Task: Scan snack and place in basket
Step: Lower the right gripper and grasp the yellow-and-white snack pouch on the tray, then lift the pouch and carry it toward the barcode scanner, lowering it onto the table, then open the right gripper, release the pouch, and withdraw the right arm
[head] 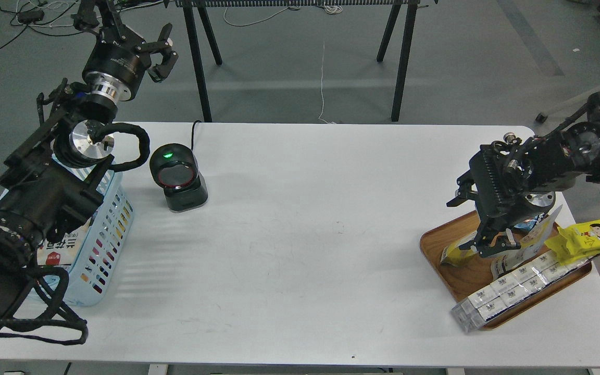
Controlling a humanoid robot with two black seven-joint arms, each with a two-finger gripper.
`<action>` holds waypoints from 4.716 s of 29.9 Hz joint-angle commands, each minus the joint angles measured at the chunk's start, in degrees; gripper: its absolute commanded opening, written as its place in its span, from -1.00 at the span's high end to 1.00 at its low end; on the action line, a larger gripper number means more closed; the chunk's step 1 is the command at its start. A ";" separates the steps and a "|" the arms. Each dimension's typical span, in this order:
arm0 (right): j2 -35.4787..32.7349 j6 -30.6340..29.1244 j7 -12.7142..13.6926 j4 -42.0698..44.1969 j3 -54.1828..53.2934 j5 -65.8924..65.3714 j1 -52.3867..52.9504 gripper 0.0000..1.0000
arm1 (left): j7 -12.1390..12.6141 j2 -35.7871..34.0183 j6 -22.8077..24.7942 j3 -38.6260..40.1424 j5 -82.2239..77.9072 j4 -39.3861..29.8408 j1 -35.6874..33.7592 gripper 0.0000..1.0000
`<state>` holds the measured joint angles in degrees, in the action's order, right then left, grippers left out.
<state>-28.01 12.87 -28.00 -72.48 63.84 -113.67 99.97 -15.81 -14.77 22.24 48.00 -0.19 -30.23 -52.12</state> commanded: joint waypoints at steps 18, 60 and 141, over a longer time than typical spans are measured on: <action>-1.96 -0.13 0.00 3.13 0.41 -3.05 -1.71 0.31 | 0.16 -0.26 0.08 -0.01 -0.07 0.08 0.09 -0.99; -0.13 -1.00 0.00 -5.48 -6.35 16.18 9.63 0.99 | 0.08 0.09 0.17 -0.01 0.02 0.08 0.18 -0.99; 25.11 -1.44 0.00 6.65 -8.02 28.59 0.22 0.93 | 0.08 -0.26 0.61 -0.10 -0.07 0.08 1.32 -0.99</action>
<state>-2.92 11.42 -28.00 -65.86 55.83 -85.08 100.17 -15.79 -14.95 22.86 47.90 -0.27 -30.15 -50.75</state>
